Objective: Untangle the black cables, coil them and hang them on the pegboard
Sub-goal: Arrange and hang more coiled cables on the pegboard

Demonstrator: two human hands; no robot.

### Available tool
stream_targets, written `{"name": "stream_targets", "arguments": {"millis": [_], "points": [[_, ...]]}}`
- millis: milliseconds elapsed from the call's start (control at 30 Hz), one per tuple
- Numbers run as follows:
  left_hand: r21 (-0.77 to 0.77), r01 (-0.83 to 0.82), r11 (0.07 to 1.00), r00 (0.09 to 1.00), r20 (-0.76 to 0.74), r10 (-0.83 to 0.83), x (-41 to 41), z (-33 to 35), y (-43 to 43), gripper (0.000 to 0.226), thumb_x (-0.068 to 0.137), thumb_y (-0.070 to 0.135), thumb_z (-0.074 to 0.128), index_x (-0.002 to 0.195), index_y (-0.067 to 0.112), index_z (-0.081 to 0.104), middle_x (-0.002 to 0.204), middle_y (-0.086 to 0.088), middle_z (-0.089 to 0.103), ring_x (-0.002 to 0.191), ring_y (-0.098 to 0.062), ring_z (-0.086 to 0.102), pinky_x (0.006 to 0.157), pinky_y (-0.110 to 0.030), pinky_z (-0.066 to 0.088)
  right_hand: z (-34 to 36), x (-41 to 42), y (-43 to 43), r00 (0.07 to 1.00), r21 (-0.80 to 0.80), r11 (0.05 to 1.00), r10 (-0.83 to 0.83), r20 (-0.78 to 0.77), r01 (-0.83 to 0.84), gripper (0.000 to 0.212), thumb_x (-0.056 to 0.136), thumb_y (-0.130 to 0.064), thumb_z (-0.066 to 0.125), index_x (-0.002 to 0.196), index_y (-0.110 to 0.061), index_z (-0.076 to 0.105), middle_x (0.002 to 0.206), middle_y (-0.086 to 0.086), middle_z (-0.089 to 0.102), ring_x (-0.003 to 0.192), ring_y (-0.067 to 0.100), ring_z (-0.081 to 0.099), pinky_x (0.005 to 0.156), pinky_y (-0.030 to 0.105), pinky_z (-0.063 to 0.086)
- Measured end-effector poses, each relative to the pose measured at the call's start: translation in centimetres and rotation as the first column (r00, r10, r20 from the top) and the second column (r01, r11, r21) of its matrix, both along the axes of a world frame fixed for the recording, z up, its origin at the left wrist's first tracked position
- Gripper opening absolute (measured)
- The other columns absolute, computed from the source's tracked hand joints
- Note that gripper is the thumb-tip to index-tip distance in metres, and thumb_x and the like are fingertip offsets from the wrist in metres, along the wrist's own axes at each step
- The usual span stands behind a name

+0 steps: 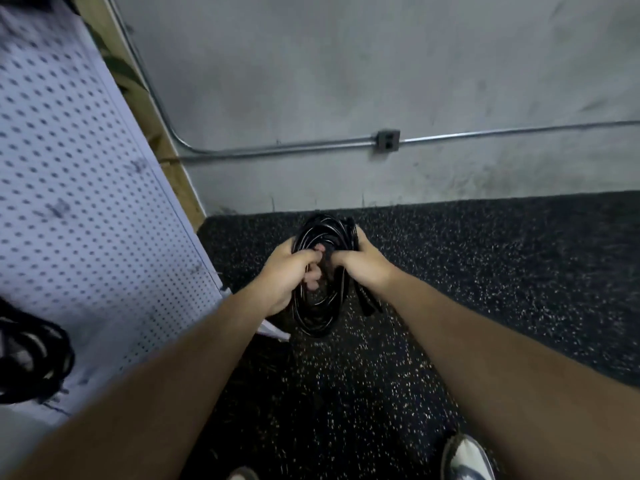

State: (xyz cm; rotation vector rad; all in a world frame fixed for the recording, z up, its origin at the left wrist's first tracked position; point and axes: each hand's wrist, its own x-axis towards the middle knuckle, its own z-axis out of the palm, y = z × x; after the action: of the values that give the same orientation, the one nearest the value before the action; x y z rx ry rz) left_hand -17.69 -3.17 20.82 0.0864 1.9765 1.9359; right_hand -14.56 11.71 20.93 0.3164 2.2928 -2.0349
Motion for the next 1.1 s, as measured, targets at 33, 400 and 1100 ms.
{"name": "stream_targets", "arguments": {"millis": [33, 400, 1100], "points": [[0.001, 0.002, 1.0, 0.999, -0.034, -0.002, 0.6, 2.0, -0.5, 0.016, 0.097, -0.006, 0.047, 0.098, 0.008, 0.055, 0.063, -0.004, 0.046, 0.049, -0.015, 0.034, 0.045, -0.027, 0.029, 1.6, 0.5, -0.4, 1.0, -0.029, 0.999, 0.016, -0.009, -0.016, 0.049, 0.08, -0.001, 0.065, 0.123, -0.022, 0.052, 0.102, 0.004, 0.066, 0.093, 0.017, 0.063, 0.075, 0.028, 0.05], [-0.217, -0.358, 0.908, 0.798, -0.576, 0.177, 5.2, 9.8, -6.5, 0.016, 0.093, 0.025, 0.069, 0.09, 0.037, 0.059, 0.102, -0.003, 0.061, 0.092, -0.017, 0.065, 0.089, -0.029, 0.054, 11.1, 3.7, -5.8, 0.982, -0.112, 0.987, 0.093, -0.167, -0.113, 0.027, 0.084, 0.011, 0.057, 0.094, -0.014, 0.057, 0.071, 0.007, 0.061, 0.066, 0.021, 0.059, 0.062, 0.033, 0.049], [-0.056, -0.287, 0.956, 0.942, -0.199, 0.271, 5.3, 8.5, -16.8, 0.022, 0.093, -0.002, 0.058, 0.082, 0.013, 0.069, 0.079, -0.014, 0.065, 0.077, -0.025, 0.065, 0.073, -0.032, 0.059, 8.0, -0.5, -17.5, 0.974, 0.016, 0.997, 0.081, -0.211, -0.08, 0.024, 0.084, -0.009, 0.069, 0.103, -0.02, 0.06, 0.103, 0.004, 0.069, 0.093, 0.017, 0.067, 0.08, 0.029, 0.055]]}}
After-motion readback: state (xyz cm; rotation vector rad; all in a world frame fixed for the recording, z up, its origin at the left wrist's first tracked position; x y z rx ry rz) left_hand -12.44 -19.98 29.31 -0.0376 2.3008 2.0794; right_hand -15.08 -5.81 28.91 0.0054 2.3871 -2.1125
